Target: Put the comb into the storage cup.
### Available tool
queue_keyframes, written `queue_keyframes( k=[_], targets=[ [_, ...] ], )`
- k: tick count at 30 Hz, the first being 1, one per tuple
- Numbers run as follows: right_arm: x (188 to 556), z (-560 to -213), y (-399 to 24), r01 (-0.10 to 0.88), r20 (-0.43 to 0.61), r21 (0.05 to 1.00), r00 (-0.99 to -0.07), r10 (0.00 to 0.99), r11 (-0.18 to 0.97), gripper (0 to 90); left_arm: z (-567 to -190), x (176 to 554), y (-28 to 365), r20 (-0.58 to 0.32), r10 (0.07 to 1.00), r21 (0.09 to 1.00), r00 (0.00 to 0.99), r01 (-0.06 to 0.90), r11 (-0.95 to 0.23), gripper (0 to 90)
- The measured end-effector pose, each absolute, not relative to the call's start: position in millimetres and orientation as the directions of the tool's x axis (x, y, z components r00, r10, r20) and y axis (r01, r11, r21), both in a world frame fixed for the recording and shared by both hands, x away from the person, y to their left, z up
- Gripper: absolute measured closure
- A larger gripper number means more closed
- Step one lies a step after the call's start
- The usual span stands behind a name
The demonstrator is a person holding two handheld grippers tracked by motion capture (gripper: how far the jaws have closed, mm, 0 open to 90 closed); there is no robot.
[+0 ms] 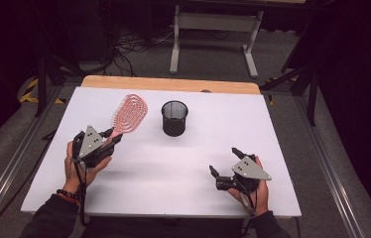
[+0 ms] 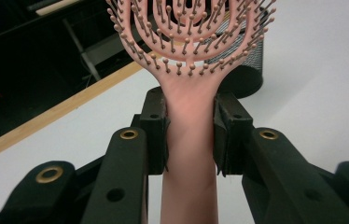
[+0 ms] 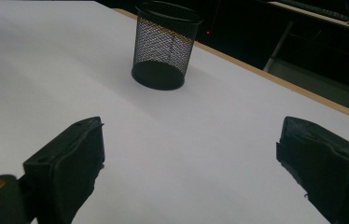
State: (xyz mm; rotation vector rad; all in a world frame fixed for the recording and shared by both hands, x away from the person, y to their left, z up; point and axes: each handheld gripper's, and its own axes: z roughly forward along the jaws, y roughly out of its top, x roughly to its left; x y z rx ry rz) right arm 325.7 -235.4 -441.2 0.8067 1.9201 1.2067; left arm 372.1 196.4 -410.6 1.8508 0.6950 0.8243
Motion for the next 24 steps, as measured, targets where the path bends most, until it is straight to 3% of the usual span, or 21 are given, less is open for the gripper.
queue_keyframes(
  k=[17,24],
  targets=[
    [330,-403,-216,0.082,-0.097,0.981,-0.586,0.804,0.178,7.0,-421,360,153,0.242,0.678,0.937,0.694,0.013,-0.348,69.4],
    [337,-389,-184,0.092,-0.03,0.988,-0.678,0.734,0.126,7.8,-428,355,135,0.237,0.632,0.935,0.738,0.002,-0.354,69.4]
  ],
)
